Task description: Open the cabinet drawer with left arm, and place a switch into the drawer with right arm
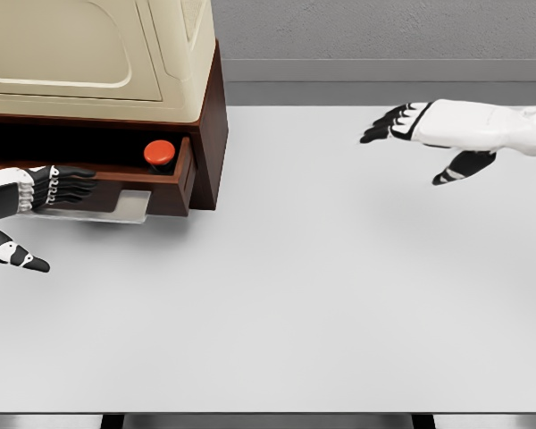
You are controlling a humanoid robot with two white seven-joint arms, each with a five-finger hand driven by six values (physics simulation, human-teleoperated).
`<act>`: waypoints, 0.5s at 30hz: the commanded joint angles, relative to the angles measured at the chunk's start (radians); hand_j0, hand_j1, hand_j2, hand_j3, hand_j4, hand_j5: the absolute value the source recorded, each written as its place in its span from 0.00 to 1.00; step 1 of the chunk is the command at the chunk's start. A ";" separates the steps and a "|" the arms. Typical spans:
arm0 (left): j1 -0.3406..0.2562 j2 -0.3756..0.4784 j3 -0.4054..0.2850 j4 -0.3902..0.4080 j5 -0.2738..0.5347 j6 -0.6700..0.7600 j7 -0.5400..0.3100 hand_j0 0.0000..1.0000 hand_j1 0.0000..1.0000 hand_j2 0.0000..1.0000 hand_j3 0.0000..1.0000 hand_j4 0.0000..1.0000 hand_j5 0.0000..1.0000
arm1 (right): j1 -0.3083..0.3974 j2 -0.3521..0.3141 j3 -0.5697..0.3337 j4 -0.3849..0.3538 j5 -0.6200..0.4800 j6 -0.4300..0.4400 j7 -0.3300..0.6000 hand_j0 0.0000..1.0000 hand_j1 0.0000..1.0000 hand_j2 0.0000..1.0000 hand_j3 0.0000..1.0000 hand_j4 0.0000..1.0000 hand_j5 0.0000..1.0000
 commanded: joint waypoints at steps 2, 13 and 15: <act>0.000 0.002 -0.013 0.013 -0.116 -0.004 0.002 0.98 0.98 0.98 0.98 0.98 0.98 | 0.002 -0.005 -0.009 0.012 -0.006 0.003 0.000 1.00 1.00 1.00 1.00 1.00 1.00; -0.029 -0.004 -0.012 0.012 -0.102 -0.005 0.002 0.94 0.94 0.94 0.94 0.94 0.94 | 0.003 0.014 -0.012 0.007 -0.006 0.003 0.000 1.00 1.00 1.00 1.00 1.00 1.00; -0.037 -0.007 -0.012 0.012 -0.102 -0.005 0.002 0.95 0.95 0.95 0.95 0.95 0.95 | 0.003 0.015 -0.012 0.012 -0.006 0.003 0.000 1.00 1.00 1.00 1.00 1.00 1.00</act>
